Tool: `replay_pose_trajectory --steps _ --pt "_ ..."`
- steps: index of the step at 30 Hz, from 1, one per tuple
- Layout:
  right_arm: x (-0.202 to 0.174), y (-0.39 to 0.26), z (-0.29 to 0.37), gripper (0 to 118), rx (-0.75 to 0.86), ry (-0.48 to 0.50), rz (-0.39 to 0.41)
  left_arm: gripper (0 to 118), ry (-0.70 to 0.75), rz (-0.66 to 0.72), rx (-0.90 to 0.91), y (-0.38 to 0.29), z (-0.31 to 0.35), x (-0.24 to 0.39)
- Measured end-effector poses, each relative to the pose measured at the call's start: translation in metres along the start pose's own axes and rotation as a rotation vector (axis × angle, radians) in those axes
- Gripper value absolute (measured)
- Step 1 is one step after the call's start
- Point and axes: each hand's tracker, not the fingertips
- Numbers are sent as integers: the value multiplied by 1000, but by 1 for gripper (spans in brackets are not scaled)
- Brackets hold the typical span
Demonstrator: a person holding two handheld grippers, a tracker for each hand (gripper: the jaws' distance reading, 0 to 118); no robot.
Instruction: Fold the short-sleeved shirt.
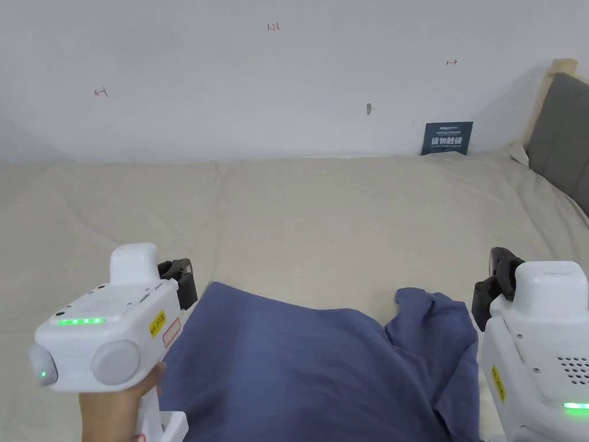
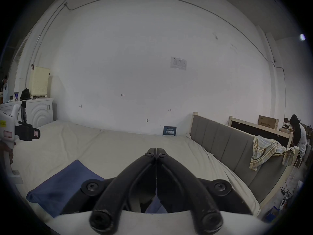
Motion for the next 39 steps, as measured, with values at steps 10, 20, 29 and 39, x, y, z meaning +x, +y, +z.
replay_pose_trajectory --steps 10,20,29,39 --pt "13 -35 -49 0 -114 -42 6 0 -10 -26 -432 6 -187 -30" --pt "26 -85 -96 0 -267 -137 14 111 73 -93 -655 -32 -322 -68" --pt "34 -104 -109 0 -339 -172 18 35 153 -147 -695 -58 -347 -61" --pt "52 -153 -176 96 -723 -101 -201 2 5 -31 -496 -26 -278 -52"
